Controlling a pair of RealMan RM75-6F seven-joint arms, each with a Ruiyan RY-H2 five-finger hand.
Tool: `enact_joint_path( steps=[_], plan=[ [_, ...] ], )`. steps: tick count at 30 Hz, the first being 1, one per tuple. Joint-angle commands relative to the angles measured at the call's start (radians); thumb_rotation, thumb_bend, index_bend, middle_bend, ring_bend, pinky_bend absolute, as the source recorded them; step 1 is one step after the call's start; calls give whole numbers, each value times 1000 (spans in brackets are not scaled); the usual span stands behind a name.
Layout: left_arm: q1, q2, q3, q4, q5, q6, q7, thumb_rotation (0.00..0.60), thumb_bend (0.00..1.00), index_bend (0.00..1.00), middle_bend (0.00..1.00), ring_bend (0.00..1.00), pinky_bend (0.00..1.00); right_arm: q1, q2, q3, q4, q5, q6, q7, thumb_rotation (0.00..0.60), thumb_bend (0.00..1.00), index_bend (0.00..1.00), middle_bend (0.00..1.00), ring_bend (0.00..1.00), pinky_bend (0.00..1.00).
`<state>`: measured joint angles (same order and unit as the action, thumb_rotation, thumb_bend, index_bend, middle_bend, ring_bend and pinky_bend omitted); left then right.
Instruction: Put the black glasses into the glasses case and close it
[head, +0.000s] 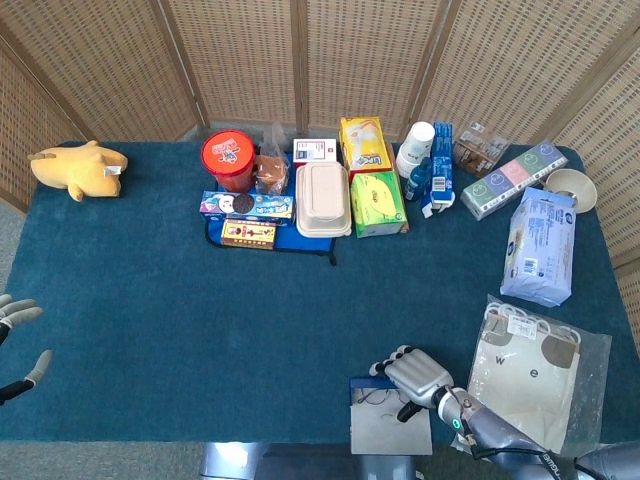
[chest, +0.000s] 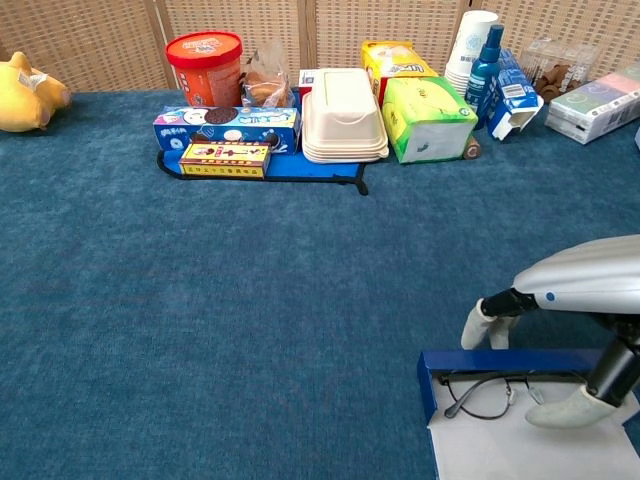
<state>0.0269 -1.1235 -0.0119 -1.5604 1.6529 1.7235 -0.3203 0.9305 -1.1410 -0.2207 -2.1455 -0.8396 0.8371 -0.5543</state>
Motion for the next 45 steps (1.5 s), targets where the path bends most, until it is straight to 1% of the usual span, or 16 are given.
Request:
enact_joint_path(
  steps=[1, 6, 11, 15, 18, 23, 25, 27, 29, 30, 33, 36, 39, 41, 45],
  plan=[
    [0, 0, 0, 0, 1, 1, 0, 600, 302, 273, 245, 126, 3, -4, 3, 2, -3, -6, 7, 0, 343, 275, 197, 298, 202, 165],
    [0, -3, 0, 1, 0, 0, -1, 600, 301, 272, 245, 126, 3, -17, 14, 7, -9, -28, 30, 5, 347, 278, 193, 297, 187, 164],
    [-3, -8, 3, 5, 6, -3, 1, 600, 302, 272, 245, 126, 3, -58, 46, 11, -31, -87, 103, 11, 353, 284, 192, 294, 175, 164],
    [-8, -15, -2, 12, 9, -2, -7, 600, 302, 264, 245, 126, 3, -120, 81, 2, -62, -168, 187, 24, 383, 295, 186, 290, 159, 164],
    [-14, -20, -7, 19, 10, -1, -14, 600, 302, 261, 245, 126, 3, -178, 94, -20, -71, -245, 253, 20, 396, 300, 174, 286, 145, 164],
    [-23, -26, -13, 31, 10, -5, -32, 600, 302, 254, 245, 126, 3, -292, 89, -66, -56, -394, 359, 30, 397, 295, 160, 275, 130, 163],
    [-27, -30, -19, 39, 7, -5, -43, 600, 302, 247, 245, 127, 3, -342, 78, -82, -36, -466, 412, 32, 418, 290, 157, 274, 129, 163],
    [-31, -34, -24, 48, 1, -5, -55, 600, 302, 239, 245, 127, 3, -398, 56, -93, -7, -543, 475, 37, 457, 286, 155, 273, 127, 163],
    [-34, -38, -31, 59, -6, -5, -69, 600, 302, 236, 245, 126, 3, -467, 14, -104, 47, -639, 553, 39, 481, 284, 153, 271, 124, 163],
    [-35, -38, -32, 61, -7, -6, -73, 600, 302, 236, 245, 126, 3, -489, -1, -108, 68, -668, 576, 38, 493, 284, 150, 270, 122, 162],
    [-40, -40, -35, 69, -11, -11, -86, 600, 302, 236, 245, 126, 3, -576, -64, -120, 151, -761, 663, 29, 500, 283, 136, 258, 107, 159],
    [-47, -37, -36, 69, -9, -17, -98, 600, 302, 236, 246, 126, 3, -649, -113, -128, 220, -827, 729, 8, 498, 281, 123, 245, 95, 155],
    [-51, -27, -39, 60, -8, -15, -118, 600, 302, 236, 245, 126, 3, -705, -145, -132, 266, -869, 775, -17, 496, 282, 110, 233, 87, 153],
    [-49, -19, -46, 52, -14, -6, -129, 600, 302, 235, 245, 126, 3, -750, -168, -136, 298, -895, 809, -14, 494, 281, 102, 227, 84, 152],
    [-45, -1, -49, 41, -23, 1, -145, 600, 301, 233, 245, 126, 4, -803, -197, -129, 362, -930, 850, 10, 497, 281, 85, 211, 71, 147]
  ],
)
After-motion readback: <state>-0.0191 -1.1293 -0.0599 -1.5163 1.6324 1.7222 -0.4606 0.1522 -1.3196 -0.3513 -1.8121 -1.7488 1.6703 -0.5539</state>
